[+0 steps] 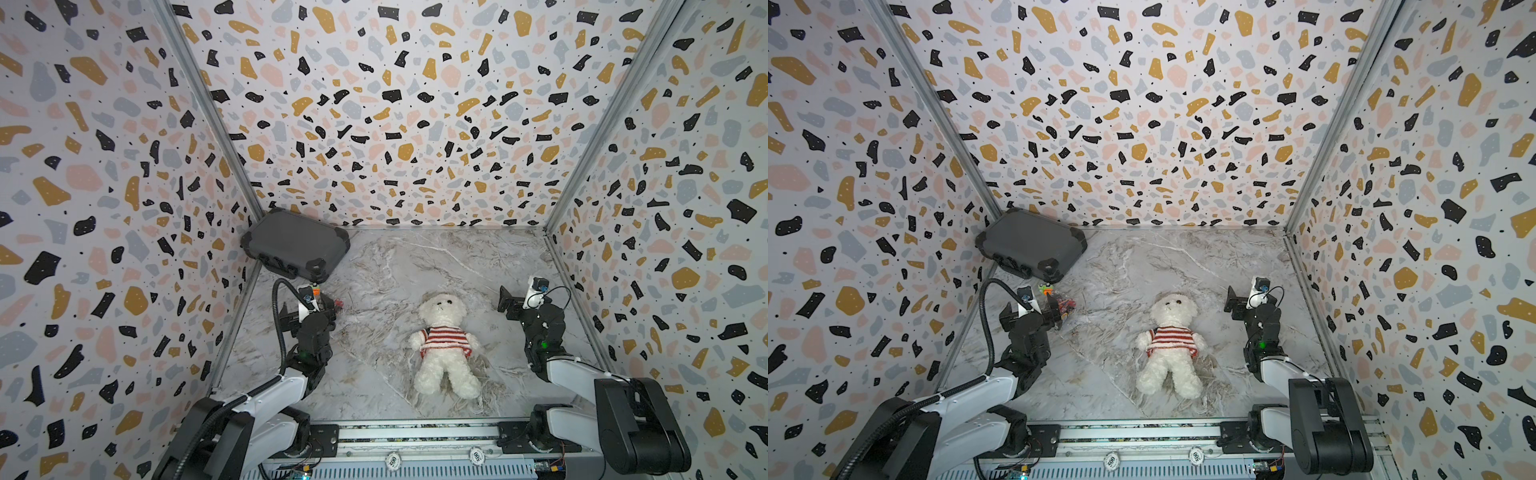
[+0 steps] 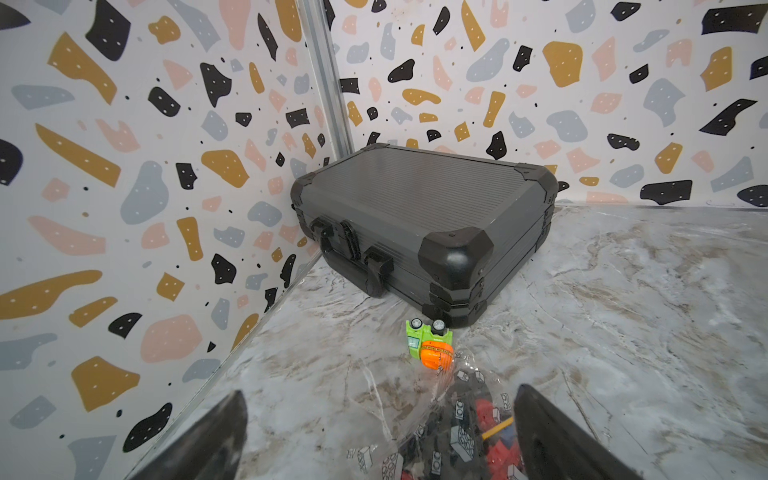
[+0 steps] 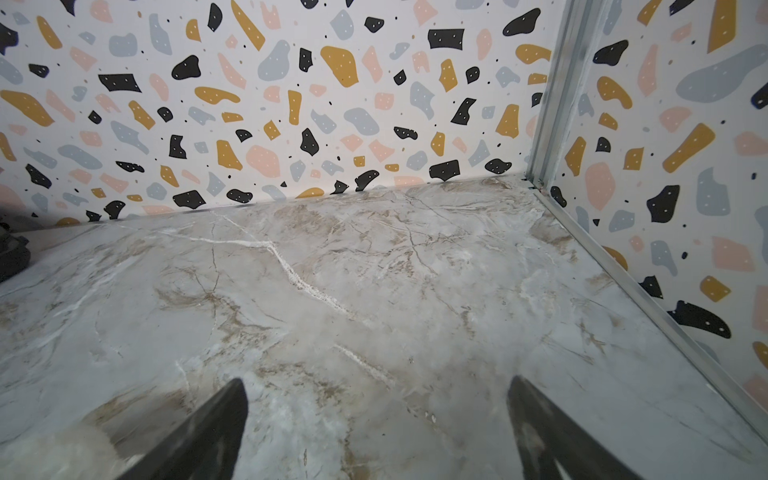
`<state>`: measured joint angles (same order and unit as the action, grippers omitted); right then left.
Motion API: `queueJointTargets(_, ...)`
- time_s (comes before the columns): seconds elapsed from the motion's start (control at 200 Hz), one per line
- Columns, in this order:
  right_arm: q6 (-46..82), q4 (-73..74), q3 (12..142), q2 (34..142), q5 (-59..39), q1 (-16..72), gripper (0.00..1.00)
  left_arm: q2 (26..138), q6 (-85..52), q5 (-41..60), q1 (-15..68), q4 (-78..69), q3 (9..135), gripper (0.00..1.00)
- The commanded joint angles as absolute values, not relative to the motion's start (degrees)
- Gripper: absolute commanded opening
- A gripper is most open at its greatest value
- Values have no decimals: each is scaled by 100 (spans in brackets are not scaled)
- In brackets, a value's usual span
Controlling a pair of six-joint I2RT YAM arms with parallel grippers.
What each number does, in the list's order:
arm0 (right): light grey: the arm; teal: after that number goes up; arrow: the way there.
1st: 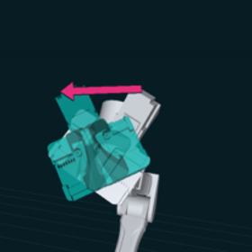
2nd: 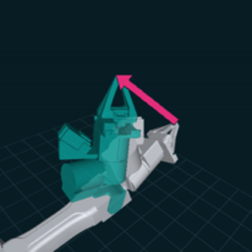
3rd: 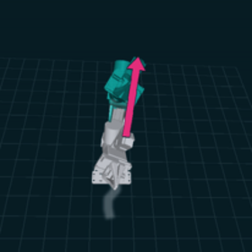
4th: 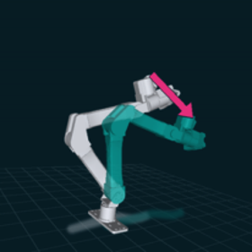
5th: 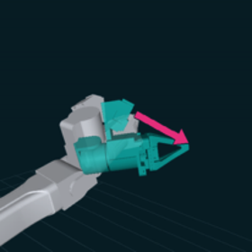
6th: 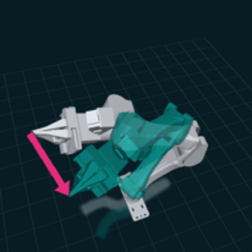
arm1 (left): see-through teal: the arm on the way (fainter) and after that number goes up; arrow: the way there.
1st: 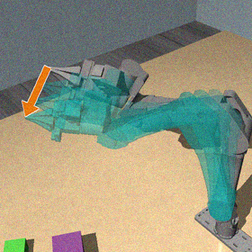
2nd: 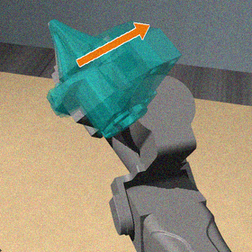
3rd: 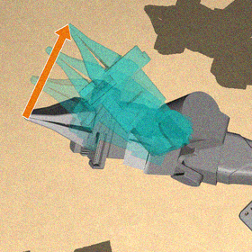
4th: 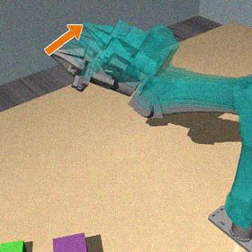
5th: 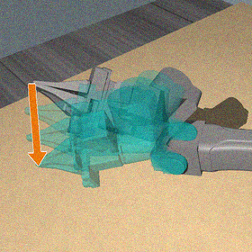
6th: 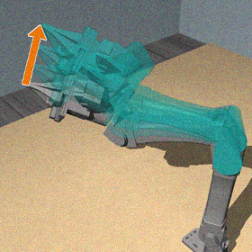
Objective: Dress the teddy bear
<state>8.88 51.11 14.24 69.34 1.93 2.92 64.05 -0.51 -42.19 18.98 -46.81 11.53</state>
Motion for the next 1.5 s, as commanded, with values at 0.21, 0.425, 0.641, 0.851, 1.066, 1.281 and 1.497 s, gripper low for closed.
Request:
queueJointTargets(0.21, 175, 7040, 683, 7330, 587, 362, 98, 7493, 40, -3356, 1259, -6879, 743, 100)
queueJointTargets(0.425, 250, 8929, 337, 8584, 442, 260, 99, 7907, -52, -2997, 1028, -7306, 659, 100)
queueJointTargets(0.641, 185, 7348, 1000, 8467, 381, 299, 99, 8006, -160, -2295, 697, -6893, 932, 100)
queueJointTargets(0.851, 141, 7181, 1141, 8534, 913, 516, 99, 8005, -166, -2198, 668, -6849, 955, 100)
queueJointTargets(1.066, 138, 7168, 1134, 8511, 914, 516, 99, 7988, -169, -2240, 668, -6796, 976, 100)
queueJointTargets(1.281, 132, 7190, 1107, 8506, 905, 518, 99, 7988, -177, -2241, 668, -6787, 980, 100)
queueJointTargets(1.497, 92, 7124, 1179, 8545, 993, 583, 99, 7981, -180, -2239, 668, -6786, 980, 100)
